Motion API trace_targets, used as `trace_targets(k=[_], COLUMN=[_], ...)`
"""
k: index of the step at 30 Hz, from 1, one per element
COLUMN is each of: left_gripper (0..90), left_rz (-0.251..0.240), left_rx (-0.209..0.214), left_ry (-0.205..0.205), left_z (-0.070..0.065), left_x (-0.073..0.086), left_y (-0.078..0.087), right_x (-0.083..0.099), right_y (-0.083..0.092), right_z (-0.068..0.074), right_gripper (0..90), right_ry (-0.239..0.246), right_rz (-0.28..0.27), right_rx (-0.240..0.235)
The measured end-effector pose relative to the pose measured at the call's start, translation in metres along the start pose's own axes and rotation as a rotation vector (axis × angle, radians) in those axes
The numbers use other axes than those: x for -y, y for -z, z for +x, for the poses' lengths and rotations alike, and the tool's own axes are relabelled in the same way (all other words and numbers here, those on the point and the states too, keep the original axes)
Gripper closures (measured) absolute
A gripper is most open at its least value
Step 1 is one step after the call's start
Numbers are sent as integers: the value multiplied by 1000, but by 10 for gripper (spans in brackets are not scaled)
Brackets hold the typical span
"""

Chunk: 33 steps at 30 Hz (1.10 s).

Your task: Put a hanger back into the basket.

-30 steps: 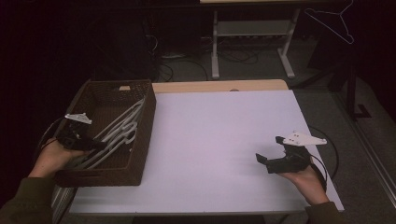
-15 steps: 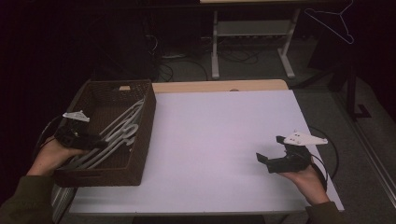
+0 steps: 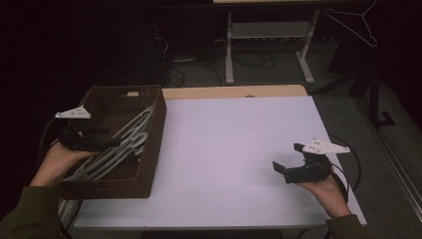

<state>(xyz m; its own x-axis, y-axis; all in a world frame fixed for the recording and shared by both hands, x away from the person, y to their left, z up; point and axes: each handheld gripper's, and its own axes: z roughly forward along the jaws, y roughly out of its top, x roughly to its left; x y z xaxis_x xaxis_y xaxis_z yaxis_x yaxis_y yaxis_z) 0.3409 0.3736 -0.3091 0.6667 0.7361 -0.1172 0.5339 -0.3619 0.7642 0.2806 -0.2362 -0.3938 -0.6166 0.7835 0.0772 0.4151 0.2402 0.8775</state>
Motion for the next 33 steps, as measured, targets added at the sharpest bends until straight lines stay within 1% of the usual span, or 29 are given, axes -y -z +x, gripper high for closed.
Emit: trace_targets(k=[1,3,5,9,11,14,16,20,22,23,27,30,33], left_gripper=[220,215,212,197,192,180,172,154,143,141,127,98,82], left_rz=[-27,-57,-81,-134,-153,-177,-184,-210,-227,-234,-270,-284,-299], left_rx=[9,28,40,71,81,100,120,140,144,153,163,170,177], left_ry=[7,7,-3,-10,-23,-31,-38,-48,-57,-57,-65,-80,-80], left_z=[-4,-11,-17,-31,-38,-49,-55,-67,-72,-75,-85,-91,-95], left_x=[-2,-6,-9,-16,-18,-21,-23,-25,-26,-27,-28,-28,-26], left_y=[-1,-3,-5,-10,-13,-20,-25,-33,-37,-39,-45,-49,-54], right_x=[-1,-2,-3,-6,-8,-12,-15,-22,-26,-28,-35,-42,-50], right_y=[0,0,1,1,1,1,2,3,5,5,7,8,10], right_z=[0,1,1,2,3,4,5,7,8,8,9,10,11], right_gripper=[0,0,0,0,0,0,0,0,0,0,0,0,0], right_ry=[-2,2,2,6,9,16,16,27,21,22,29,27,38], right_rz=[-1,-9,-13,-30,-39,-54,-64,-84,-90,-99,-125,-139,-164], right_rx=[-1,-3,-6,-14,-16,-19,-23,-27,-29,-30,-35,-43,-54])
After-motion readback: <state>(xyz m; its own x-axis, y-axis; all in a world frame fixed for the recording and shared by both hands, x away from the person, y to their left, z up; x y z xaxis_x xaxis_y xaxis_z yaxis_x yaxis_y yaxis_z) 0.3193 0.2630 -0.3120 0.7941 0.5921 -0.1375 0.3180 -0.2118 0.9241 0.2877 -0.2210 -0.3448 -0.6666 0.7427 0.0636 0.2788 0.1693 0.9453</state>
